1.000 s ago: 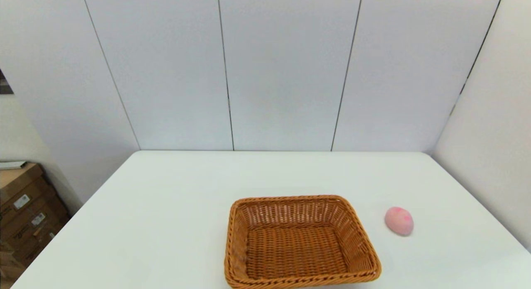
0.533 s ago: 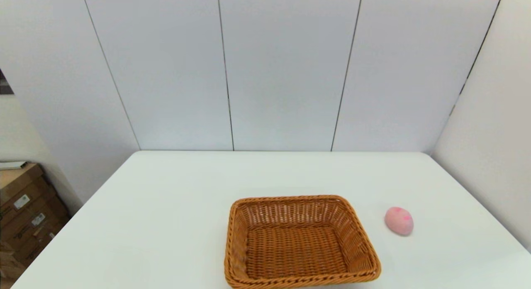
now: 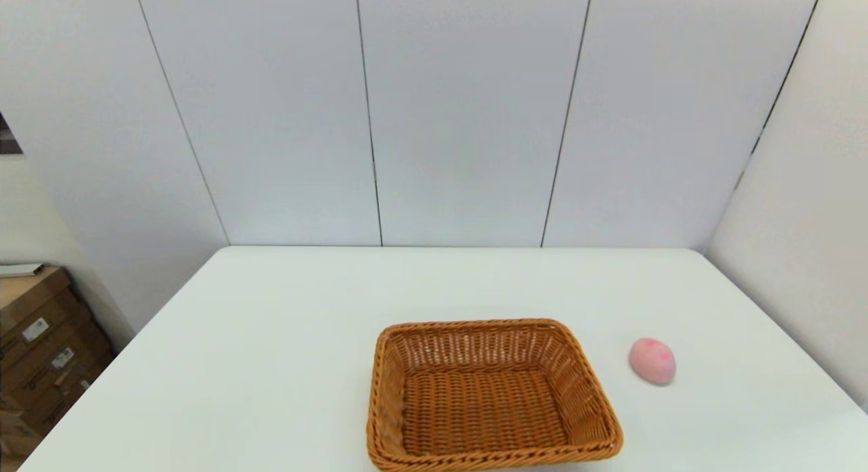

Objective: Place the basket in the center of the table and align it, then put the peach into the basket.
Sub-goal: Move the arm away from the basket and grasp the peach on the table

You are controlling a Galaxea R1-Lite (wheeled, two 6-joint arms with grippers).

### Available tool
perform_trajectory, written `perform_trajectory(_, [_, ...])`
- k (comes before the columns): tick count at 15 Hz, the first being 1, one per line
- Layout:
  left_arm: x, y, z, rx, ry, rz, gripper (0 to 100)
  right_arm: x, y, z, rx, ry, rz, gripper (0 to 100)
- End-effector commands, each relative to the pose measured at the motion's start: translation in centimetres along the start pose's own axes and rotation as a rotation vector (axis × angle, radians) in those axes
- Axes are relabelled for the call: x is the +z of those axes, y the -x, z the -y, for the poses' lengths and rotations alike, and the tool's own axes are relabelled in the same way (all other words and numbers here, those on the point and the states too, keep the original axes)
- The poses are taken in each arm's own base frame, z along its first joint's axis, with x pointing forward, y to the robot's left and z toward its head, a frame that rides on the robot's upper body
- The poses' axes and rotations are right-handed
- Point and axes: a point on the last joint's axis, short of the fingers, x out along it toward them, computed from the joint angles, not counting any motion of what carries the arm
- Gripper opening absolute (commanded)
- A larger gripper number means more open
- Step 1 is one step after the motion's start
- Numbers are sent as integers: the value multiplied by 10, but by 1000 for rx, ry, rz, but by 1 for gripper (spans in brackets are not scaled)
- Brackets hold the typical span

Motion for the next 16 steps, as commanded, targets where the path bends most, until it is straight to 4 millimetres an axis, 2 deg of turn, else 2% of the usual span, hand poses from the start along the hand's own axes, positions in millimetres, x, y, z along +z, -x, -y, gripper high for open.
perform_trajectory(1, [-15,4,0,-52,-25,107,100,0,0,0,1,0,0,100])
perform_trajectory(3, [-15,4,0,-50,-11,106,100,0,0,0,-6,1,-3,100])
perform_trajectory(4, [-15,4,0,-49,6,108,100,7,3,0,-10,4,11,100])
perform_trajectory(5, [-15,4,0,-50,26,107,100,30,9,0,-16,3,0,100])
perform_trajectory(6, [-15,4,0,-49,27,107,100,64,5,0,-21,3,-113,100])
perform_trajectory(8, [-15,4,0,-47,29,107,100,112,-27,0,-30,3,-264,100])
perform_trajectory(10, [-15,4,0,-47,29,107,100,136,-75,0,-37,3,-423,100])
perform_trajectory(12, [-15,4,0,-47,27,107,100,133,-120,0,-34,5,-592,100])
perform_trajectory(14, [-15,4,0,-47,29,107,100,111,-166,-6,1,0,-776,100])
perform_trajectory(16, [-15,4,0,-47,29,107,100,91,-199,-13,8,-26,-851,100])
